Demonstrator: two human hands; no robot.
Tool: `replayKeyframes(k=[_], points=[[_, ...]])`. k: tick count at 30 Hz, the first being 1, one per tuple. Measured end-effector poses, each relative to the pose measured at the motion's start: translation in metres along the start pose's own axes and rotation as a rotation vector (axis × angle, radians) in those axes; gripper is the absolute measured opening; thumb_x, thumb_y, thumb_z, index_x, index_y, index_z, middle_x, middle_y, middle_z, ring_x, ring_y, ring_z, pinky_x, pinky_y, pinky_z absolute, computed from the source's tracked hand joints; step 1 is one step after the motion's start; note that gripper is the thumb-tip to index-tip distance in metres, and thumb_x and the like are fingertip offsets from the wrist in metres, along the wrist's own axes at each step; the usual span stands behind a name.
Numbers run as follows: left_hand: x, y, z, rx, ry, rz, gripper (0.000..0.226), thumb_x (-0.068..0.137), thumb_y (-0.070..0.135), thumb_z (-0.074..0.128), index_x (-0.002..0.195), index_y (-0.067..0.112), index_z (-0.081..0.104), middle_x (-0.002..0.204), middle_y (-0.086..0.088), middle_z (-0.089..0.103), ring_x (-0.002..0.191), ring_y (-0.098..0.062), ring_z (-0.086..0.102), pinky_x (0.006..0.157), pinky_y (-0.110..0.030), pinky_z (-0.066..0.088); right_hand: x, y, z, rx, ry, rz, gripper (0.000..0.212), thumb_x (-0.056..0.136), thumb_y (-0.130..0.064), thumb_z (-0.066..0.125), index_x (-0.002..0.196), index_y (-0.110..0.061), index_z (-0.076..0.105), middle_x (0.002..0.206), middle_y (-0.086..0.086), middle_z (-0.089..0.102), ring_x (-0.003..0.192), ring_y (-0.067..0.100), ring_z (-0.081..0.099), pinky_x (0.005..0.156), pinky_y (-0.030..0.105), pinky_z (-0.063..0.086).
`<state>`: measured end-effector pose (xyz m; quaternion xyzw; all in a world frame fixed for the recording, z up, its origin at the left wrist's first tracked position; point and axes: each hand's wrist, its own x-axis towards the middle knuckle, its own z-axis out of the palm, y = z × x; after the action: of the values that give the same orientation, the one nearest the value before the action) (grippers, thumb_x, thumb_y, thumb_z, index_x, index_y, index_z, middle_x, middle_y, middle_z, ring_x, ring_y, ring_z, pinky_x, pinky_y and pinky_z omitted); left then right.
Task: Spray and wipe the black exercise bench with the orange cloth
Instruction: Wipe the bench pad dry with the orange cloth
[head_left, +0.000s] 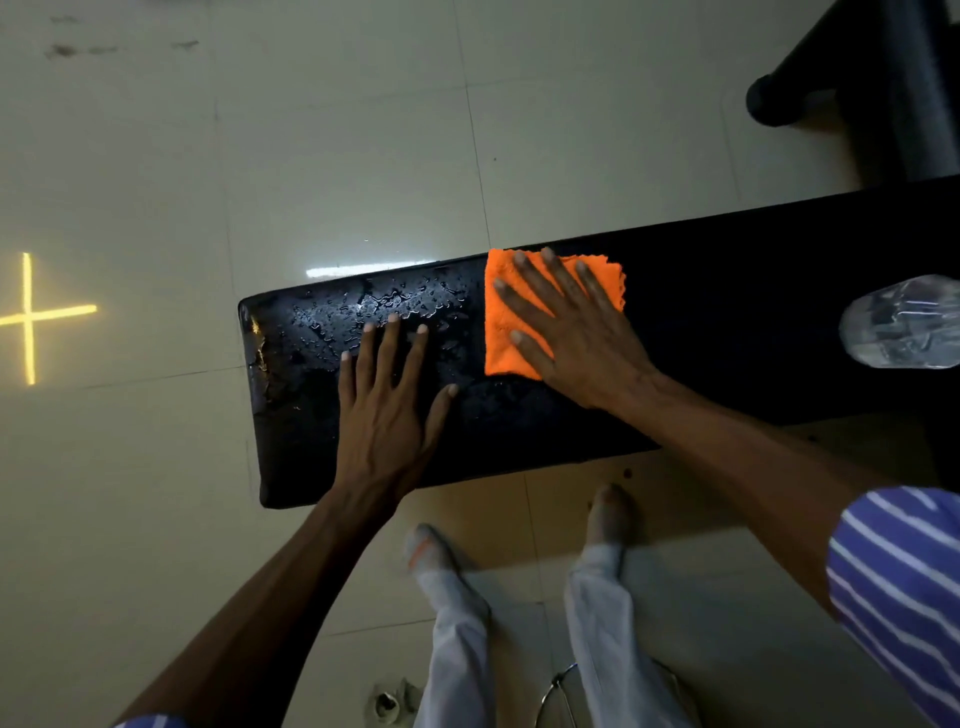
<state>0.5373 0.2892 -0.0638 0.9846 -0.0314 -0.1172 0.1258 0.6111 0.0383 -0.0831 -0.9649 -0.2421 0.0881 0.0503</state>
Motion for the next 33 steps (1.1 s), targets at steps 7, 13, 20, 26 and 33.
replayKeyframes(k=[7, 13, 20, 26, 33], points=[[-0.004, -0.021, -0.001, 0.004, 0.017, -0.034, 0.071, 0.105, 0.061, 0.034, 0.164, 0.023, 0.024, 0.174, -0.008, 0.013, 0.162, -0.03, 0.004, 0.131, -0.054, 0.008, 0.067, -0.052, -0.001, 0.139, 0.092, 0.448, 0.061, 0.11, -0.05, 0.024, 0.168, -0.029, 0.027, 0.178, 0.01, 0.013, 0.166, 0.035, 0.004, 0.134, 0.057, 0.003], [-0.015, -0.037, -0.01, -0.059, 0.03, -0.087, 0.069, 0.105, 0.056, 0.041, 0.164, 0.023, 0.025, 0.174, -0.006, 0.012, 0.162, -0.029, 0.005, 0.131, -0.053, 0.011, 0.019, -0.072, 0.005, 0.062, 0.034, 0.038, 0.061, 0.113, -0.049, 0.026, 0.17, -0.027, 0.017, 0.179, 0.006, 0.008, 0.167, 0.03, 0.003, 0.135, 0.053, 0.007], [-0.023, -0.061, -0.007, -0.019, -0.035, -0.078, 0.075, 0.105, 0.059, 0.036, 0.167, 0.025, 0.009, 0.176, -0.004, -0.004, 0.162, -0.028, -0.008, 0.131, -0.055, 0.003, 0.078, -0.071, -0.004, 0.101, -0.009, 0.263, 0.06, 0.113, -0.047, 0.028, 0.169, -0.031, 0.017, 0.18, 0.005, 0.008, 0.167, 0.031, 0.0, 0.135, 0.052, -0.002], [-0.027, -0.063, -0.007, -0.054, -0.01, -0.087, 0.077, 0.104, 0.059, 0.038, 0.166, 0.022, 0.011, 0.176, -0.005, -0.003, 0.162, -0.029, -0.007, 0.131, -0.055, 0.004, 0.051, -0.135, 0.007, 0.084, 0.015, 0.07, 0.061, 0.113, -0.044, 0.029, 0.17, -0.025, 0.016, 0.179, 0.008, 0.006, 0.166, 0.032, 0.001, 0.134, 0.054, 0.005], [-0.053, -0.077, -0.003, -0.094, 0.036, -0.129, 0.076, 0.104, 0.057, 0.046, 0.165, 0.019, 0.022, 0.175, -0.006, 0.006, 0.163, -0.029, 0.001, 0.13, -0.053, 0.014, 0.077, -0.109, 0.002, 0.073, -0.053, 0.064, 0.061, 0.113, -0.046, 0.028, 0.17, -0.03, 0.013, 0.18, 0.001, 0.004, 0.167, 0.029, -0.002, 0.135, 0.053, 0.003]])
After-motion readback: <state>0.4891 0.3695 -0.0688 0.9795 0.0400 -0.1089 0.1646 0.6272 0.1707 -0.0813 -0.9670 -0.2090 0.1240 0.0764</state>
